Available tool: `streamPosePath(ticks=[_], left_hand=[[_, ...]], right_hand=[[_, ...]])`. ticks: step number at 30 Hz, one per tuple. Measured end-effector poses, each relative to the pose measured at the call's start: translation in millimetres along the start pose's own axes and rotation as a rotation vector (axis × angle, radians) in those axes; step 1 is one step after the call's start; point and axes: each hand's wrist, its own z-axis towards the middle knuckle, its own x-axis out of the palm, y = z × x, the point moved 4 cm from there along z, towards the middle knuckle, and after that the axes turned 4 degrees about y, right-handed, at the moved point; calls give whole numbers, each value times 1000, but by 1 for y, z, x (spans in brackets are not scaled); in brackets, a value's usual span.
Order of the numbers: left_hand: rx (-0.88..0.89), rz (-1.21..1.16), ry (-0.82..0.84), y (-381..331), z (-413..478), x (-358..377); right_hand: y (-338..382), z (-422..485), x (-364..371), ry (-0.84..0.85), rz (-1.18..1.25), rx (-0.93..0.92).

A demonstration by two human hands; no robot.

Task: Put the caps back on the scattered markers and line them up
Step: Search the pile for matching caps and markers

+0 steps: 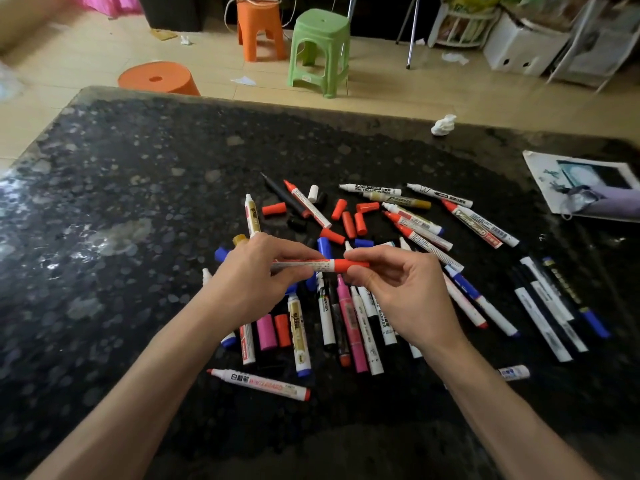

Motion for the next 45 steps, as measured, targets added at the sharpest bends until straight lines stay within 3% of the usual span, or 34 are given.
streamPosePath(ticks=[10, 14, 22, 29, 38, 45], left_hand=[[34, 71, -15, -3, -4, 0], [-22, 98, -105, 10, -10, -16], [-41, -37, -118, 21, -20, -25], [-53, -177, -196, 36, -53, -38], [-116, -142, -366, 64, -89, -79], [-90, -98, -265, 75, -85, -81]], right_hand=[[2, 5, 7, 60, 55, -10], [3, 12, 5, -9, 87, -15], [-26, 50, -7, -210, -434, -10], [-37, 66, -11, -293, -655, -29], [-19, 61, 21, -217, -723, -159], [1, 50, 95, 110, -652, -238]])
